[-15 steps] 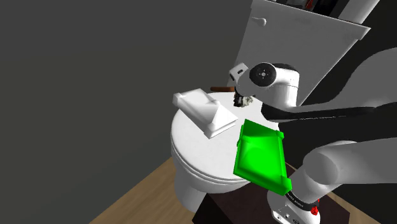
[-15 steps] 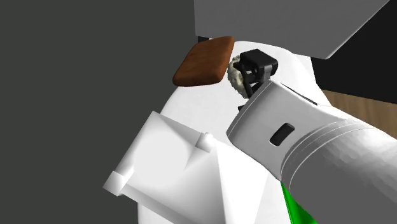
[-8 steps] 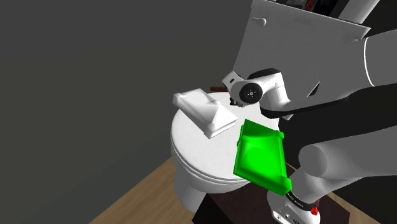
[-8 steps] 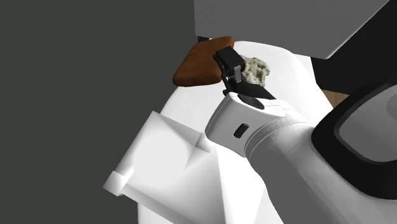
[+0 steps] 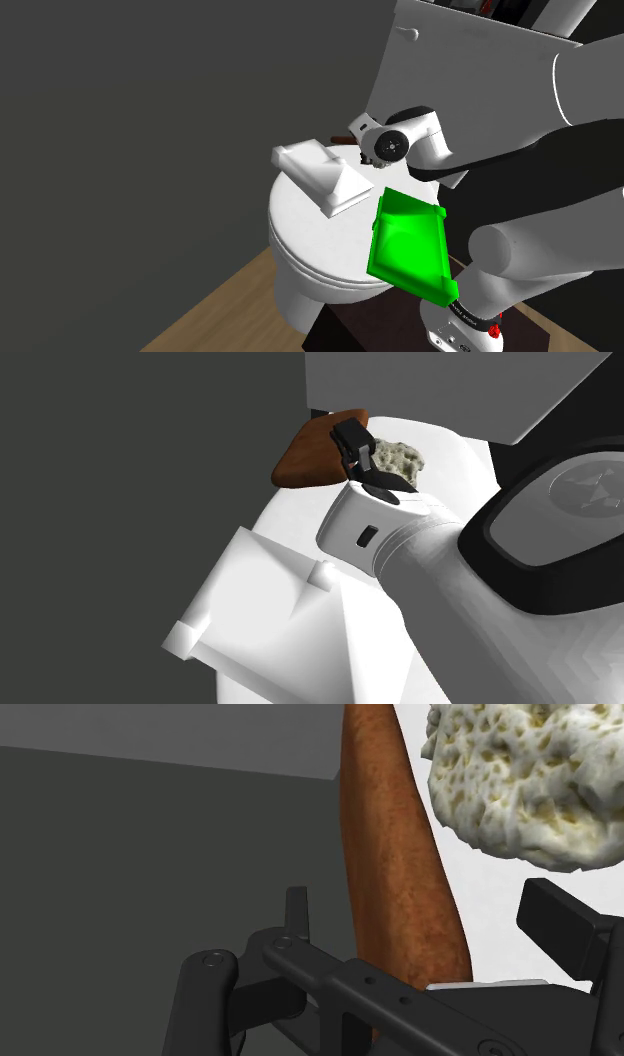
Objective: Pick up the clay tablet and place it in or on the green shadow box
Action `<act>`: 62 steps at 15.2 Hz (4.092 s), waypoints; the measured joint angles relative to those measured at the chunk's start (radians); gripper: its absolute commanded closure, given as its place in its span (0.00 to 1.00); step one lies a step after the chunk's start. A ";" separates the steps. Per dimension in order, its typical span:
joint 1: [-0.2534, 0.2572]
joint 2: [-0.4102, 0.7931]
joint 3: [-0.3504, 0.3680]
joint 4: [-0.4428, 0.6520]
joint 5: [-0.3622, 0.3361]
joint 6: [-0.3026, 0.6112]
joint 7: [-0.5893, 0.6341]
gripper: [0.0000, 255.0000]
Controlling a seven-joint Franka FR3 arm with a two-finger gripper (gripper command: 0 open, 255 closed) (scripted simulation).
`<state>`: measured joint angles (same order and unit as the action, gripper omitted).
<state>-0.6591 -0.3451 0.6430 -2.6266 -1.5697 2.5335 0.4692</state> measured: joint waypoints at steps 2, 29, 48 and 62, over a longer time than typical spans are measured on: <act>0.000 0.000 0.000 0.000 -0.001 0.000 0.000 0.00; 0.074 -0.157 -0.110 0.021 0.266 0.052 -0.324 1.00; 0.261 -0.366 -0.239 0.027 0.589 -0.061 -0.693 1.00; 0.669 -0.821 -0.127 -0.143 0.950 -0.501 -0.826 1.00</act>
<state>0.0102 -1.1659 0.5159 -2.7695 -0.6195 2.0328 -0.3568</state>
